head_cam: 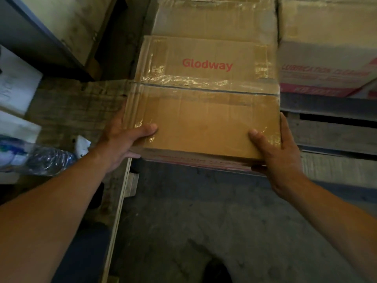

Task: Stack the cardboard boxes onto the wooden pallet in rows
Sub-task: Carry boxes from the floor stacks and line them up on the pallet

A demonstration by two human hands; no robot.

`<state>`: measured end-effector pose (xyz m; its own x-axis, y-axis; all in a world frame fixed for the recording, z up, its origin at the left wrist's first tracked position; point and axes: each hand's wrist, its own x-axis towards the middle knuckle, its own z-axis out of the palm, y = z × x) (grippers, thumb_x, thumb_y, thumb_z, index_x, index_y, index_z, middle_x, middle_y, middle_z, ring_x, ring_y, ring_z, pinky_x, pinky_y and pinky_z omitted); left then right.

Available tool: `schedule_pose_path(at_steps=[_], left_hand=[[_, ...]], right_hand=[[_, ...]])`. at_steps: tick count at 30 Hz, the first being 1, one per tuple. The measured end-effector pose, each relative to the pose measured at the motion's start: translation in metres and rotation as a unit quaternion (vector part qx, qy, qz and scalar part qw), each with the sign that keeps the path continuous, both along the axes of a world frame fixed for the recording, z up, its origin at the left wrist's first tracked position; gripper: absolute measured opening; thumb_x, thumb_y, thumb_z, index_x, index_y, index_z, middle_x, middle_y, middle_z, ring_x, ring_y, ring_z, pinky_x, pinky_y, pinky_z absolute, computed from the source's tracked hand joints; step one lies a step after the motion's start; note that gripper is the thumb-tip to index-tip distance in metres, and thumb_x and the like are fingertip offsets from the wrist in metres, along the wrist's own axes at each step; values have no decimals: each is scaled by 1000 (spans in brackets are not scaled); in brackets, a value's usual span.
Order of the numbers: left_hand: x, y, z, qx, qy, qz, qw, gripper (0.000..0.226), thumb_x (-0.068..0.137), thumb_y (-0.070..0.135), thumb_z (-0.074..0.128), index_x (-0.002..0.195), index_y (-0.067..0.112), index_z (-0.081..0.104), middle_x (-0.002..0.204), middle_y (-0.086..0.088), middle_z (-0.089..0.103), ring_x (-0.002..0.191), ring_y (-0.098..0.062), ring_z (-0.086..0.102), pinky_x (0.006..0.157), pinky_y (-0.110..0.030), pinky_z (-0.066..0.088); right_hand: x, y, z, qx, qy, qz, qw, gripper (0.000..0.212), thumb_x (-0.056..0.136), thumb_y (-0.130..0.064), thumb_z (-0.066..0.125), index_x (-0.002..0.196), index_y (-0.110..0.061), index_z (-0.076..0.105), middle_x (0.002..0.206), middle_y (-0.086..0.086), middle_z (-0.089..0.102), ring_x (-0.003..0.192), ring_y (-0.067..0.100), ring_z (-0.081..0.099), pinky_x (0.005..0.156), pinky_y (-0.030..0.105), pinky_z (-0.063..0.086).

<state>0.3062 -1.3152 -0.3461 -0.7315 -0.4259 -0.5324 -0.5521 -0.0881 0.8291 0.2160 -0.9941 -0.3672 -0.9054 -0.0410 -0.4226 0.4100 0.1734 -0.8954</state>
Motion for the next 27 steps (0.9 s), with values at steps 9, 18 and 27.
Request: schedule_pose_path(at_steps=[9, 18, 27], left_hand=[[-11, 1, -18, 6, -10, -16, 1000, 102, 51, 47, 90, 141, 44, 42, 127, 7, 60, 112, -22, 61, 80, -57, 57], [-11, -2, -20, -11, -19, -20, 1000, 108, 50, 50, 87, 145, 41, 37, 129, 4, 58, 114, -24, 60, 83, -60, 56], [-7, 4, -18, -88, -15, -28, 996, 99, 53, 60, 81, 141, 41, 40, 114, 15, 59, 101, -9, 59, 62, -28, 51]], right_hand=[[-8, -1, -14, 5, -13, -17, 1000, 87, 71, -54, 82, 142, -63, 32, 108, -37, 59, 102, 12, 66, 59, 32, 60], [-9, -1, -18, 17, -26, -18, 999, 84, 71, -55, 83, 138, -66, 34, 94, -45, 61, 94, 9, 68, 57, 32, 59], [-9, 3, -8, 50, -10, 37, 998, 86, 76, -62, 75, 145, -63, 23, 133, -13, 55, 111, 23, 63, 75, 49, 62]])
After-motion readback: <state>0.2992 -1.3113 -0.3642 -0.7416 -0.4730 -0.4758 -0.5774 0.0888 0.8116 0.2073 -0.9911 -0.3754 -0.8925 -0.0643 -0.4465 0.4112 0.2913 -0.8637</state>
